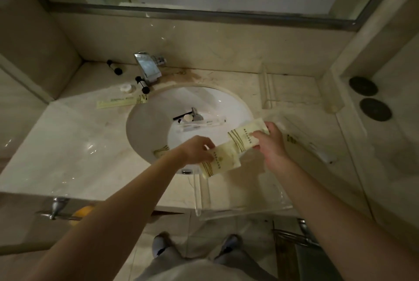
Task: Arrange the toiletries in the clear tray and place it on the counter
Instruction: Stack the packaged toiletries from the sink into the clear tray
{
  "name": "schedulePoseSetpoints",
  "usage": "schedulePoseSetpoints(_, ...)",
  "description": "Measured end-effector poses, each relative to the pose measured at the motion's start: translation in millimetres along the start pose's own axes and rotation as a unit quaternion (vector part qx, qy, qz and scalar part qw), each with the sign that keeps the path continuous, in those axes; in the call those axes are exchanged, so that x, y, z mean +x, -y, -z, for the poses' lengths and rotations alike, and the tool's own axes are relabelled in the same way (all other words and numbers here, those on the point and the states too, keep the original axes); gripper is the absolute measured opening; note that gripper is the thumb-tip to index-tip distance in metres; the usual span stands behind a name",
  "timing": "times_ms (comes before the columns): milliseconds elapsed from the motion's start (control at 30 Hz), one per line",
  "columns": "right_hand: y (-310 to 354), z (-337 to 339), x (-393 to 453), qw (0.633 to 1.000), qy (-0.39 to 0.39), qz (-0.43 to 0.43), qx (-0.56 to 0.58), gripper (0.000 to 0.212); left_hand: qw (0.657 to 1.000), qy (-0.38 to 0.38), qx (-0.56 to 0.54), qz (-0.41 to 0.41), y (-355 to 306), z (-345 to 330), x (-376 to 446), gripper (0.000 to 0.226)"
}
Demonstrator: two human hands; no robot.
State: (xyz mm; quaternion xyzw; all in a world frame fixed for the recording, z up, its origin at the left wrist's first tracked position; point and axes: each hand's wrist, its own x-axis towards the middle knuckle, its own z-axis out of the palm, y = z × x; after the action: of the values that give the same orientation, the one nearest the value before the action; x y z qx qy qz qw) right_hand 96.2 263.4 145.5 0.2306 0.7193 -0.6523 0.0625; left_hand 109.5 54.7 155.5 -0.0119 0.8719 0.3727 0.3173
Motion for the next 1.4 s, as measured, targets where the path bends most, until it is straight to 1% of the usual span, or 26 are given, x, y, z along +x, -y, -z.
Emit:
schedulePoseSetpoints(233,-26,15,-22,0.999,-0.03,0.009,-0.029,0.019,0.991,0.046,0.123,-0.009,10,-30,-10,0.036)
schedulePoseSetpoints(400,-35,21,-27,0.999,-0.037,-0.014,-0.025,0.018,0.978,0.063,0.193,-0.038,12,-48,-15,0.034)
schedulePoseSetpoints(567,-41,20,-29,0.999,-0.008,-0.026,-0.029,0.024,0.951,0.09,0.29,-0.059,9,-65,-19,0.029)
schedulePoseSetpoints(700,-48,20,-30,0.997,0.035,-0.013,-0.064,0.042,0.943,0.088,0.314,-0.071,15,-68,-19,0.028)
schedulePoseSetpoints(767,-49,22,-32,0.993,0.058,-0.008,-0.101,0.04,0.94,0.079,0.322,-0.077,18,-66,-19,0.032)
schedulePoseSetpoints(867,-51,26,-32,0.982,0.09,-0.016,-0.168,0.029,0.938,0.071,0.328,-0.087,21,-63,-18,0.033)
schedulePoseSetpoints(1000,-55,29,-34,0.954,0.137,-0.038,-0.263,0.022,0.931,0.073,0.345,-0.097,28,-57,-17,0.033)
schedulePoseSetpoints(1167,-64,27,-43,0.91,0.19,-0.025,-0.368,0.032,0.923,0.086,0.363,-0.091,40,-44,-17,0.034)
schedulePoseSetpoints(1300,-71,16,-51,0.851,0.23,-0.001,-0.472,0.025,0.92,0.093,0.37,-0.086,48,-38,-21,0.033)
schedulePoseSetpoints(1400,-77,4,-57,0.818,0.241,0.043,-0.52,0.028,0.916,0.096,0.382,-0.08,55,-35,-22,0.034)
